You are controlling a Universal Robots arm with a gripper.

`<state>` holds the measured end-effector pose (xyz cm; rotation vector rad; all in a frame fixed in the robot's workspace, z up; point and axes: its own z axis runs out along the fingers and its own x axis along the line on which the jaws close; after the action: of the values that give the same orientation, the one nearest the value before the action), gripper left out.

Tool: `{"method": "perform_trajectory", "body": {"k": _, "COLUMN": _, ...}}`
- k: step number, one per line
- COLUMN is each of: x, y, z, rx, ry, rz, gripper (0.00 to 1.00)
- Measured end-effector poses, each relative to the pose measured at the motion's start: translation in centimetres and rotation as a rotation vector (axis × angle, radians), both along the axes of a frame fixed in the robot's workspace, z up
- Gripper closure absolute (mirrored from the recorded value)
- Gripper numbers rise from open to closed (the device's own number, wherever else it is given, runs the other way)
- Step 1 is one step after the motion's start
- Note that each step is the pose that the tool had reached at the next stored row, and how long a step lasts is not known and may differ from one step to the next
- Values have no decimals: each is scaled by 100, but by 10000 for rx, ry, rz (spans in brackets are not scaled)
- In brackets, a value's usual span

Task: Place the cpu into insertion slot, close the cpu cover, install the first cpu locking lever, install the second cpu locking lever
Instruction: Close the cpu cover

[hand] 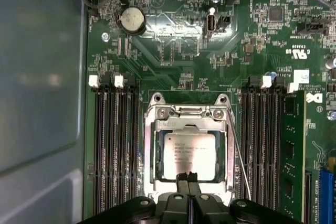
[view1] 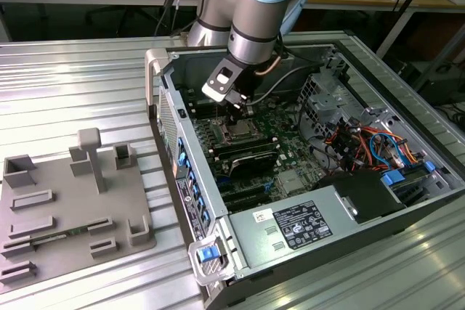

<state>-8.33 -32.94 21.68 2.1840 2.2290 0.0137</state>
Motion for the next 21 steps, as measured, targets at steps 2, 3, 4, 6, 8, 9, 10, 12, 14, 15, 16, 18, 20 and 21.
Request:
{"method": "perform_trajectory", "body": {"k": 2, "x": -11, "y": 1, "z": -5, "rx": 3, "ry": -1, "rz": 0, "gripper": 89}}
{"method": "perform_trajectory", "body": {"k": 3, "x": -23, "y": 1, "z": -8, "rx": 3, "ry": -3, "rz": 1, "gripper": 89}}
{"method": "perform_trajectory", "body": {"k": 4, "x": -31, "y": 1, "z": -12, "rx": 2, "ry": -2, "rz": 1, "gripper": 89}}
{"method": "perform_trajectory", "body": {"k": 6, "x": -39, "y": 1, "z": -33, "rx": 2, "ry": -1, "rz": 2, "gripper": 89}}
{"method": "perform_trajectory", "body": {"k": 8, "x": -43, "y": 1, "z": -60, "rx": 2, "ry": -2, "rz": 3, "gripper": 89}}
{"method": "perform_trajectory", "body": {"k": 9, "x": -43, "y": 0, "z": -64, "rx": 2, "ry": -1, "rz": 4, "gripper": 89}}
{"method": "perform_trajectory", "body": {"k": 10, "x": -43, "y": 1, "z": -70, "rx": 1, "ry": 0, "rz": 3, "gripper": 89}}
{"method": "perform_trajectory", "body": {"k": 12, "x": -44, "y": 0, "z": -87, "rx": 1, "ry": 2, "rz": 3, "gripper": 89}}
{"method": "perform_trajectory", "body": {"k": 14, "x": -44, "y": 0, "z": -87, "rx": 0, "ry": 4, "rz": 2, "gripper": 89}}
{"method": "perform_trajectory", "body": {"k": 15, "x": -44, "y": 1, "z": -86, "rx": 1, "ry": 3, "rz": 2, "gripper": 89}}
{"method": "perform_trajectory", "body": {"k": 16, "x": -44, "y": 1, "z": -81, "rx": 1, "ry": 3, "rz": 2, "gripper": 89}}
{"method": "perform_trajectory", "body": {"k": 18, "x": -44, "y": 1, "z": -69, "rx": 2, "ry": 2, "rz": 2, "gripper": 89}}
{"method": "perform_trajectory", "body": {"k": 20, "x": -44, "y": 1, "z": -54, "rx": 2, "ry": 2, "rz": 2, "gripper": 89}}
{"method": "perform_trajectory", "body": {"k": 21, "x": -43, "y": 1, "z": -53, "rx": 3, "ry": 1, "rz": 3, "gripper": 89}}
